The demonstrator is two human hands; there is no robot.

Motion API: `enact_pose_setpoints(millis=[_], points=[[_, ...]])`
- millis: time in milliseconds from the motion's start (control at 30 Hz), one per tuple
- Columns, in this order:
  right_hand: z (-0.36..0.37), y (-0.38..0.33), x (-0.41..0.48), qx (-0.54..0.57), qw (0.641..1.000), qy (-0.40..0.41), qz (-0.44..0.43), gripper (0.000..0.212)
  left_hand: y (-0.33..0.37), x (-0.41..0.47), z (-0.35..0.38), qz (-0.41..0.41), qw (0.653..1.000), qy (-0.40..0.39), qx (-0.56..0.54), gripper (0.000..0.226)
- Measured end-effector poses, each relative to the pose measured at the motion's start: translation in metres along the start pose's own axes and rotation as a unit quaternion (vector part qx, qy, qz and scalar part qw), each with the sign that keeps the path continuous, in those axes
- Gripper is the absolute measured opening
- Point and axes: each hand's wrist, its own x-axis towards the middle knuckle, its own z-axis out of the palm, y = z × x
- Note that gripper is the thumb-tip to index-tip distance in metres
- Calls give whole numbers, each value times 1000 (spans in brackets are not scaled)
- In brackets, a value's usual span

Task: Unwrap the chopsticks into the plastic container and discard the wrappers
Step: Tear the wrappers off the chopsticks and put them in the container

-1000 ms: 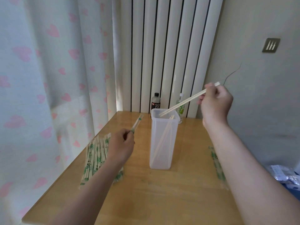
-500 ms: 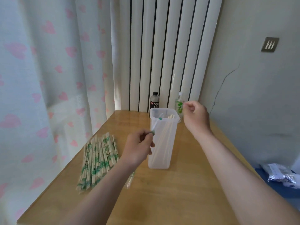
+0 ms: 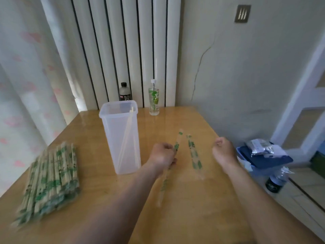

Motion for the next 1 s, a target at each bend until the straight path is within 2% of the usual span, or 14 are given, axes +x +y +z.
enact_pose_setpoints(millis=[100,233,333,433,567,733,900,1000], points=[[11,32,1,-31,999,-20,-4,23,1,34,24,7,998,35,55,15],[23,44,6,-79,996,1,-38,17,6,67,52,24,991,76,103,15],[27,48,9,-97,994,0,-58,21,3,88,67,34,982,88,162,22],[28,51,11,-102,993,-3,-65,24,-3,100,76,38,969,92,225,13],[30,52,12,-104,992,-2,-68,26,-7,108,79,51,961,95,256,19],[28,53,13,-98,993,-10,-60,24,-3,97,66,75,956,92,268,19],[19,44,6,-79,996,-27,-42,13,6,59,24,103,952,48,283,17],[17,19,-9,-101,991,-38,-85,8,12,31,-10,127,944,28,304,17]])
